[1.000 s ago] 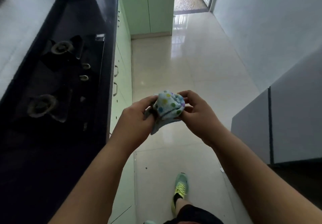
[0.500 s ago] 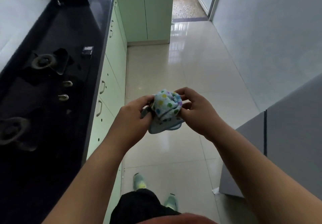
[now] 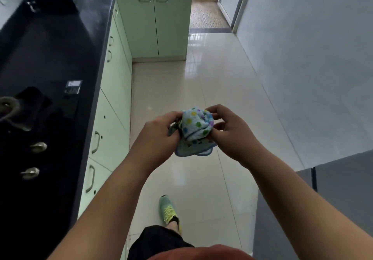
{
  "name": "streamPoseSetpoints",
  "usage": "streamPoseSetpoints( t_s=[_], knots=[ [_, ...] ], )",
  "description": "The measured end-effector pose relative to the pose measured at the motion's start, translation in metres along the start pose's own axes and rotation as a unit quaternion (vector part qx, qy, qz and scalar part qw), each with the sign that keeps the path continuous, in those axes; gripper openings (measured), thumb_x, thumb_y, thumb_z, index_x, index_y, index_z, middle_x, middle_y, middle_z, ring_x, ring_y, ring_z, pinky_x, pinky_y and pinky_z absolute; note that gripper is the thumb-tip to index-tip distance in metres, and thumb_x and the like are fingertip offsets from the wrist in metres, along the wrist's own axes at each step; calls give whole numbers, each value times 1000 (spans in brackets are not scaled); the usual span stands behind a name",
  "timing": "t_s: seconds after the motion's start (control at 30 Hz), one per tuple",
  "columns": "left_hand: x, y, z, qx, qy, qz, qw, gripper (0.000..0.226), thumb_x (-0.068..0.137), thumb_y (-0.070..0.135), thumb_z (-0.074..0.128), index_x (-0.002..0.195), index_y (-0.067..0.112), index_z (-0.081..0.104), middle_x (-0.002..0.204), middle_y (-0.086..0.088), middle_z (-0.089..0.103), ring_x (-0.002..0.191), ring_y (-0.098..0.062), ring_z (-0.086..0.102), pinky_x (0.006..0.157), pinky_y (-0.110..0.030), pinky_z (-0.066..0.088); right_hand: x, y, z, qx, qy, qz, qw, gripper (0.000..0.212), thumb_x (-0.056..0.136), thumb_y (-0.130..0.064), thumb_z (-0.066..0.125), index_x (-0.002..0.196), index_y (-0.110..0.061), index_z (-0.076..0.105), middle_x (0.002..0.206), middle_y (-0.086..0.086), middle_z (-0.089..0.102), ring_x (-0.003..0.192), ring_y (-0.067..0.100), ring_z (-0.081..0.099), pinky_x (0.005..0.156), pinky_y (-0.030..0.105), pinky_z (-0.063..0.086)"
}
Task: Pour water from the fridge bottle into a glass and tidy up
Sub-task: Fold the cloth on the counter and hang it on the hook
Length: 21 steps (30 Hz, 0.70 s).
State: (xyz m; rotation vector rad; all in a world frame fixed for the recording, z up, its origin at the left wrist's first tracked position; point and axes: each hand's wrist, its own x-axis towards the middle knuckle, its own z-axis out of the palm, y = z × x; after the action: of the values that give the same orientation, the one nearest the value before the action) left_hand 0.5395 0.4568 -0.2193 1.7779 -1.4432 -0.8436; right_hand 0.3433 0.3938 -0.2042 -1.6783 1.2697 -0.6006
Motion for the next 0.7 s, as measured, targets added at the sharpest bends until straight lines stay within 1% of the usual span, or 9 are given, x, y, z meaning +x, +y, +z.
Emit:
streamPoseSetpoints(
  t_s=[0.07,0.13,0.23,0.37,0.4,0.5,0.63,0.7],
  knots=[
    [38,-2,-9,5,-9,-1,1000,43,96,17,59,129,43,66,112,18,74,87,0,67,74,-23,56,39,-6,-1,-4,-1,4,1000,27,92,-15,68,109,-34,65,111,-15,67,81,9,73,74,41,65],
    [74,-2,-21,15,-20,-10,1000,42,95,17,58,128,43,67,111,17,74,86,-3,67,73,-27,58,75,-12,0,-2,-1,4,1000,27,92,-16,68,108,-38,63,111,-16,66,81,7,72,74,39,64],
    [127,1,-39,36,-27,-20,999,44,94,14,58,125,43,69,109,17,74,85,-6,68,78,-34,61,124,-20,-1,-3,-6,2,1000,27,92,-18,68,109,-39,63,111,-17,65,81,4,70,71,35,64],
    [187,3,-53,47,-33,-37,998,46,92,13,57,124,45,70,106,19,74,82,-8,69,78,-37,62,186,-25,-7,15,-13,5,1000,27,92,-18,67,111,-36,65,109,-17,66,78,4,70,68,31,63],
    [204,2,-54,50,-31,-38,998,47,92,13,57,124,44,69,106,20,74,81,-6,68,77,-35,62,204,-25,-9,15,-15,4,1000,27,92,-18,67,111,-36,65,110,-17,66,78,4,70,68,31,63],
    [257,3,-52,67,-19,-48,996,48,93,11,57,126,43,68,108,20,73,81,-1,65,72,-22,56,263,-23,-17,2,-27,-5,1000,29,91,-19,68,114,-37,64,111,-16,67,79,5,70,74,35,63],
    [331,8,-51,75,10,-78,994,50,92,12,58,126,48,66,96,11,75,76,-8,65,67,-26,57,350,-20,-34,3,-51,-24,998,30,91,-15,67,111,-37,65,108,-18,67,79,7,70,78,40,63],
    [363,14,-53,75,34,-94,992,51,91,11,57,125,48,65,93,11,74,76,-7,64,61,-18,53,394,-26,-44,2,-76,-37,996,30,91,-15,66,110,-37,64,107,-19,67,77,7,70,77,40,63]
  ],
)
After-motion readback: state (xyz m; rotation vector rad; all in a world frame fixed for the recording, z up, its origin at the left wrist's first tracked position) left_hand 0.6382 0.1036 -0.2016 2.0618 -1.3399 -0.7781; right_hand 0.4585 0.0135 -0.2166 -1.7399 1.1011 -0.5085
